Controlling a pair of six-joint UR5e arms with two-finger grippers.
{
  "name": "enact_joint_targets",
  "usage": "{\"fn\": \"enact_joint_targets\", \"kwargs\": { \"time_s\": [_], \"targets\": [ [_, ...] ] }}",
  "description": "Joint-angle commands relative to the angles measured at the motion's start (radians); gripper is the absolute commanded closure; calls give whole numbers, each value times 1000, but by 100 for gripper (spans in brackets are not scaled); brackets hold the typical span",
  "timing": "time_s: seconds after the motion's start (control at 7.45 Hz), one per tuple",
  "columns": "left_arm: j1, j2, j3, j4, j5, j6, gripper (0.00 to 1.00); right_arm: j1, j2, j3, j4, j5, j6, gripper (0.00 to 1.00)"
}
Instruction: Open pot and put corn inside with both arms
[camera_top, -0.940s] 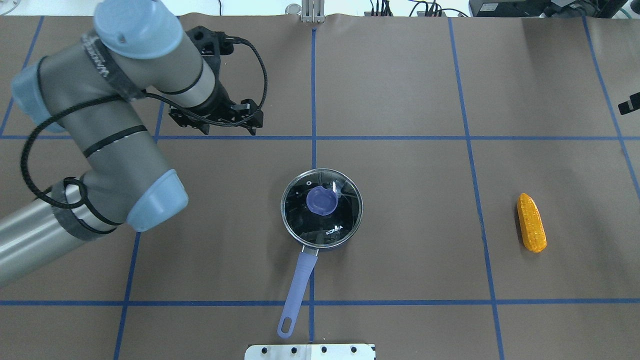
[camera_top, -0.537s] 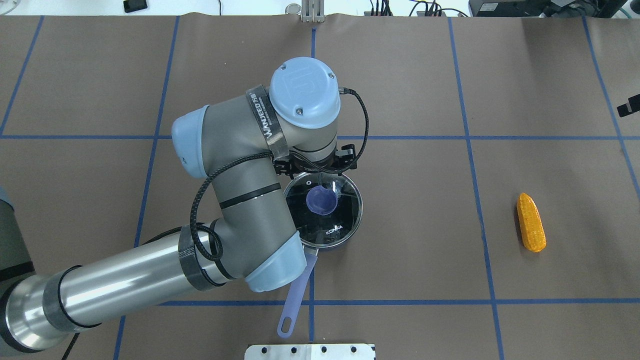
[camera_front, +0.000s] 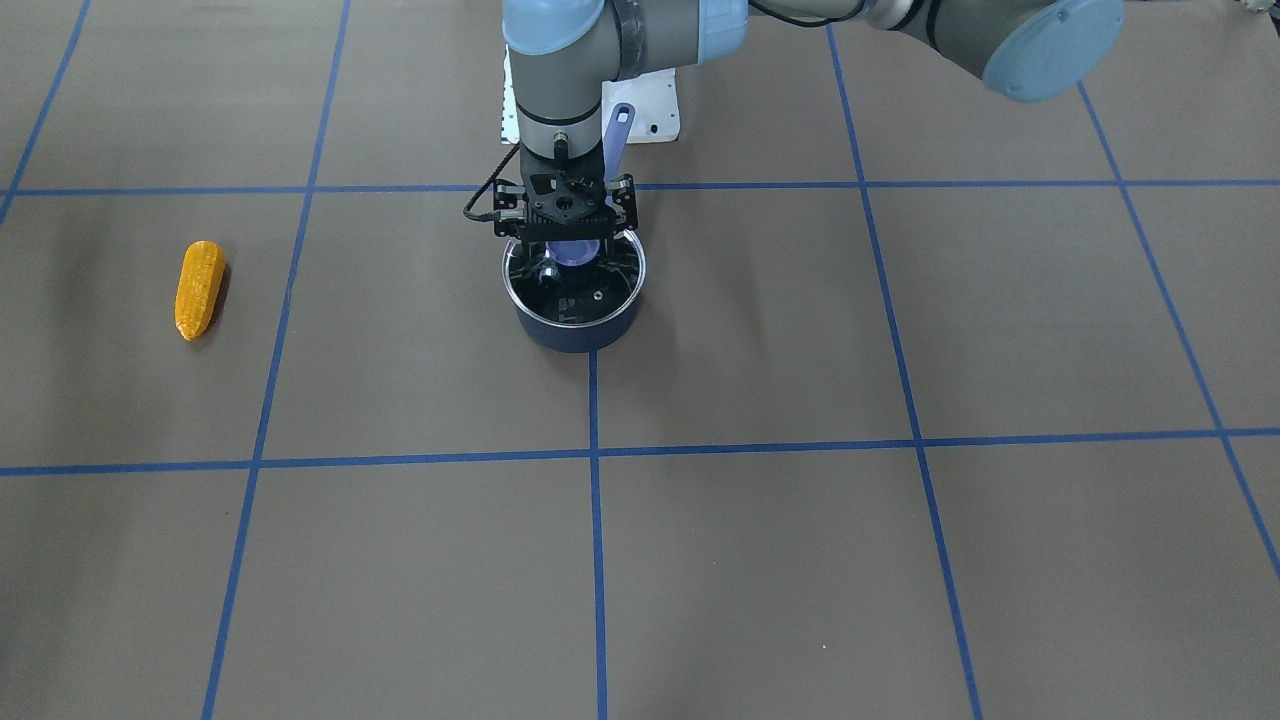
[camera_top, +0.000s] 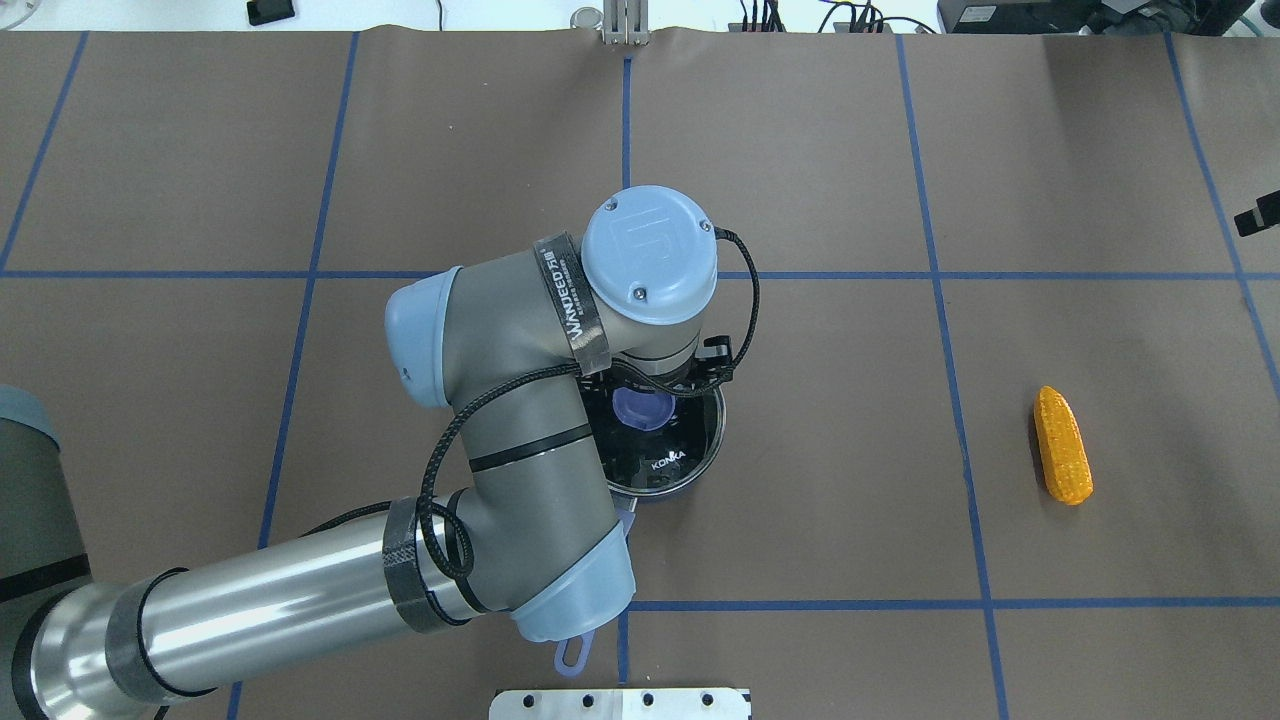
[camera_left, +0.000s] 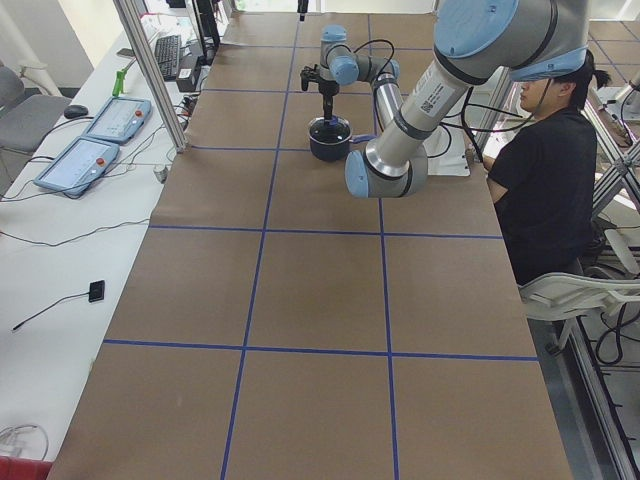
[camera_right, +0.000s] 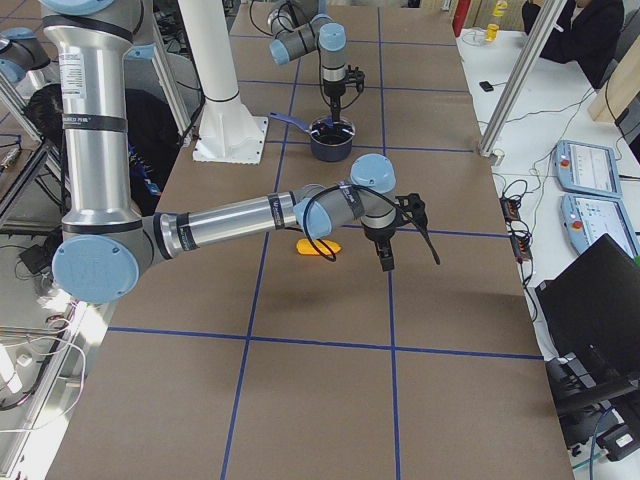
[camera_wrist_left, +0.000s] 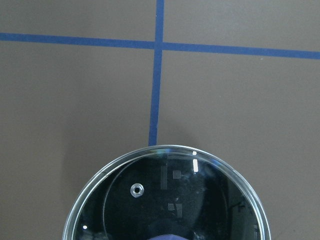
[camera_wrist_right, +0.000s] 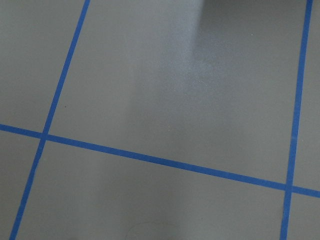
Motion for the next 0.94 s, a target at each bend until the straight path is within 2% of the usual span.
{"fn": "enact_joint_targets", "kwargs": {
  "time_s": [0.0, 0.13, 0.27, 0.4, 0.54, 0.67, 0.81],
  "targets": [
    [7, 8, 1, -1, 3, 5, 2, -3, -1, 0, 0, 0, 0, 0],
    [8, 14, 0, -2, 3, 8, 4, -5, -1, 0, 0, 0, 0, 0],
    [8, 14, 0, -2, 3, 8, 18, -5, -1, 0, 0, 0, 0, 0],
    [8, 14, 0, -2, 3, 9, 46, -5, -1, -2, 0, 0, 0, 0],
    [8, 13, -8, -2, 3, 11, 68, -5, -1, 0, 0, 0, 0, 0],
    [8, 7, -14, -1, 3, 11, 85, -5, -1, -2, 0, 0, 0, 0],
    [7, 10, -43, 1, 1, 13, 97, -5, -1, -2, 0, 0, 0, 0]
  ]
}}
